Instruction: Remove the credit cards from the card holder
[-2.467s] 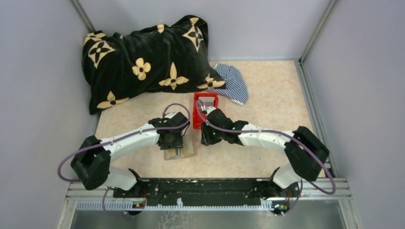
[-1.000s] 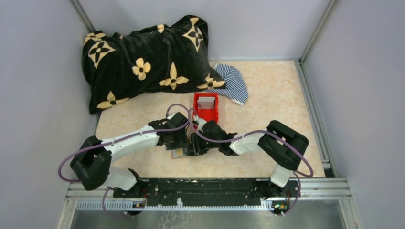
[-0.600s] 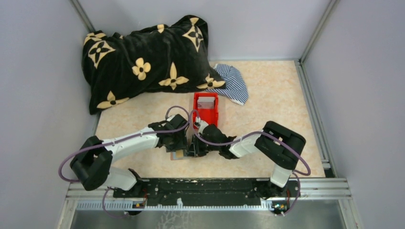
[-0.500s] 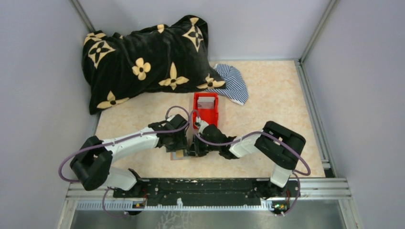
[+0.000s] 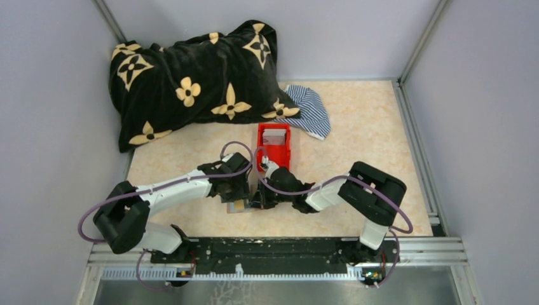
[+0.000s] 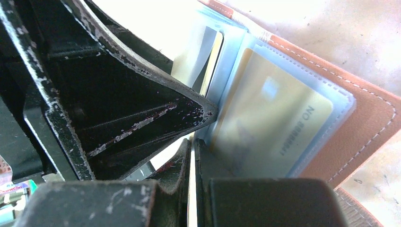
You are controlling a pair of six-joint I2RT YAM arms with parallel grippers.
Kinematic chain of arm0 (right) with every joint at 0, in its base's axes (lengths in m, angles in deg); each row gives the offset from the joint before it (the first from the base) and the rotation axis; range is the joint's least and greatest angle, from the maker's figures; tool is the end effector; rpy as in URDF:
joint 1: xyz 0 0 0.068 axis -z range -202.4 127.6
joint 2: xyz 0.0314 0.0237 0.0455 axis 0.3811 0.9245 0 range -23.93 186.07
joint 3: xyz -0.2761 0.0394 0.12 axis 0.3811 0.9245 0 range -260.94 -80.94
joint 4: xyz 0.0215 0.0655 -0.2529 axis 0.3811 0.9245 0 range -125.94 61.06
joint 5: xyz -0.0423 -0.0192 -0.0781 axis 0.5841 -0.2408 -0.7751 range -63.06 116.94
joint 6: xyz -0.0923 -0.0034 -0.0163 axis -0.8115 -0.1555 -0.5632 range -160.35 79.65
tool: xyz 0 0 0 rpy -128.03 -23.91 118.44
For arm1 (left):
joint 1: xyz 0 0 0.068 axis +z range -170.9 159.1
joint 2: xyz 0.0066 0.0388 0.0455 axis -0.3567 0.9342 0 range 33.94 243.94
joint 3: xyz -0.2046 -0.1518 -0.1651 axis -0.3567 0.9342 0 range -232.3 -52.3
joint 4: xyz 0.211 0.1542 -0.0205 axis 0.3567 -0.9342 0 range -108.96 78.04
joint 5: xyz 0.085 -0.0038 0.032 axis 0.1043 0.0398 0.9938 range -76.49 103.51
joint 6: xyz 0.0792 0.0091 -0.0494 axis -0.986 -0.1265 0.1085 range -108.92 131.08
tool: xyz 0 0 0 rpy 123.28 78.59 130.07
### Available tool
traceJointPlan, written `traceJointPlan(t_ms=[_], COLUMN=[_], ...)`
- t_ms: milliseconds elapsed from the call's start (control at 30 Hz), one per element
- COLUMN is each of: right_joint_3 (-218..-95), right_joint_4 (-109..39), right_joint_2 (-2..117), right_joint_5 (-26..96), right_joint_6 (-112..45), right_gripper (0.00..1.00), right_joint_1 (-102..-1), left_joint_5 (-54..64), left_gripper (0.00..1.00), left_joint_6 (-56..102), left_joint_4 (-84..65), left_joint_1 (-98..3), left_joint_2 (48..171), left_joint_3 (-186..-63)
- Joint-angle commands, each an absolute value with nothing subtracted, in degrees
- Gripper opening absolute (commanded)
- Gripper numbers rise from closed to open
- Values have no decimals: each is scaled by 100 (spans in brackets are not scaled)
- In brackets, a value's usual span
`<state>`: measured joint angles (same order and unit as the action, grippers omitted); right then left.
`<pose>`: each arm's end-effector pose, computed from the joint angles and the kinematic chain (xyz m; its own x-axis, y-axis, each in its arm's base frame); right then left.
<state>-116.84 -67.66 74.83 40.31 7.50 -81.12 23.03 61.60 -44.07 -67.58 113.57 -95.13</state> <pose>0.1725 0.3215 0.1336 -0.8729 -0.0474 -0.4856 -0.4277 0.5533 0.7148 0.1859 -0.1767 0.1583 -0.9293 -0.1240 -0.3478 -0.0638 0.9817 -0.1795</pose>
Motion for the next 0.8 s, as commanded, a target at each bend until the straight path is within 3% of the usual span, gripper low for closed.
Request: traceJointPlan(t_ms=[0, 100, 233, 767], right_joint_3=[-11690, -11666, -11616, -11441], right_joint_4=[-7478, -7491, -7562, -7160], right_joint_2=[7176, 7156, 7153, 6672], right_joint_5=[3829, 3834, 3821, 3538], right_joint_6=[768, 768, 823, 863], right_gripper=[0, 0, 0, 0], right_joint_1=[-8172, -8178, -8173, -8135], left_joint_5=[2121, 2281, 2676, 3489], left_gripper=[57, 70, 72, 62], left_joint_6=[6346, 6354, 6381, 6791], left_joint_4=[-4165, -4227, -4474, -4619], left_joint_1=[-6867, -6866, -6863, -6744], left_joint_2=[11308, 11185, 10905, 10165], left_joint_3=[-9566, -9664, -9776, -9277])
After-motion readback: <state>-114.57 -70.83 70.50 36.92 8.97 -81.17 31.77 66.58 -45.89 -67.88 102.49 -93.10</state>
